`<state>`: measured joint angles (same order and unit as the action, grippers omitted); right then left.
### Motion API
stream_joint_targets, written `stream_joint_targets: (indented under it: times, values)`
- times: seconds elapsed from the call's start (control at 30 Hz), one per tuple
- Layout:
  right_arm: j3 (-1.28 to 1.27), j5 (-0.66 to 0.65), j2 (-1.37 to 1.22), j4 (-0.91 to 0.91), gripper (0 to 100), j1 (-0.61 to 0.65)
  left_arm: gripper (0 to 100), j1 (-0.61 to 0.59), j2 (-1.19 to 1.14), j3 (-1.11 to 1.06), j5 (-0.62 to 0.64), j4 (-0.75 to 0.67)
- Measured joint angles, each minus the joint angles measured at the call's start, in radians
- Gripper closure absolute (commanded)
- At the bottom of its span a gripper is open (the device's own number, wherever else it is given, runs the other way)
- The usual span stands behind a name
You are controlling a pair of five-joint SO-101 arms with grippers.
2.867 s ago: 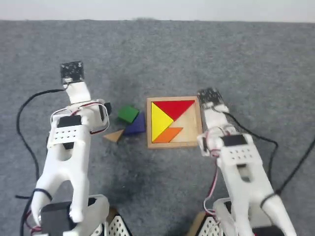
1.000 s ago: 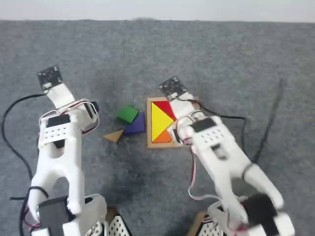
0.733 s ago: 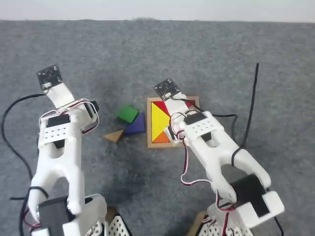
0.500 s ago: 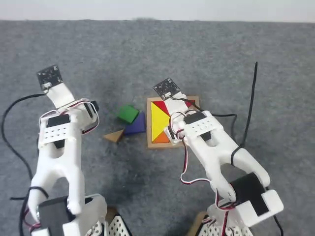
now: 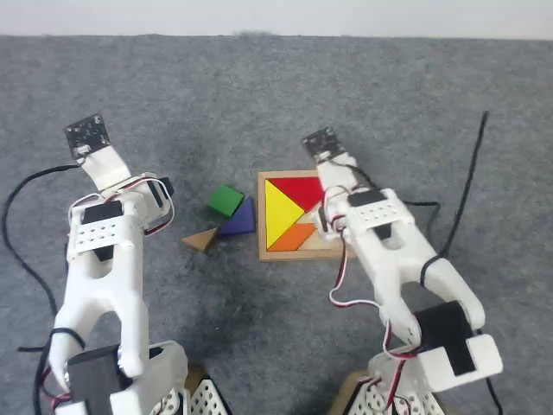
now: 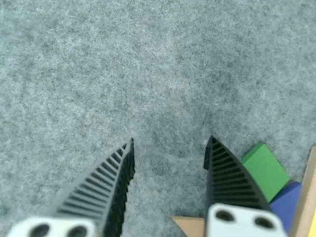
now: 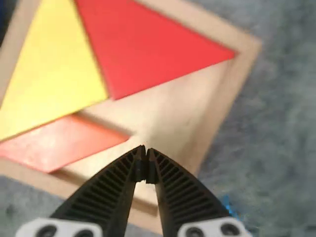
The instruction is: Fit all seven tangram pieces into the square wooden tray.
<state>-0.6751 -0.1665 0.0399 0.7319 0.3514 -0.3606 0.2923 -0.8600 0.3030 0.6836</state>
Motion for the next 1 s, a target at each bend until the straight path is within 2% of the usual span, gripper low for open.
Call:
stream_joint_targets:
  times: [0.27, 0.4, 0.63, 0.73, 1.0]
  values:
    - [0.089, -0.003, 0.0, 0.0, 99.0, -0.031, 78, 0.0, 0.0, 0.0, 0.0, 0.0]
    - [0.14, -0.002, 0.002, 0.057, 99.0, -0.026, 78, 0.0, 0.0, 0.0, 0.0, 0.0]
    - [0.061, 0.028, 0.025, 0.081, 99.0, 0.186, 78, 0.0, 0.0, 0.0, 0.0, 0.0]
    - [0.041, 0.028, 0.017, 0.066, 99.0, 0.238, 78, 0.0, 0.0, 0.0, 0.0, 0.0]
    - [0.137, 0.032, -0.127, 0.084, 99.0, 0.173, 78, 0.0, 0.0, 0.0, 0.0, 0.0]
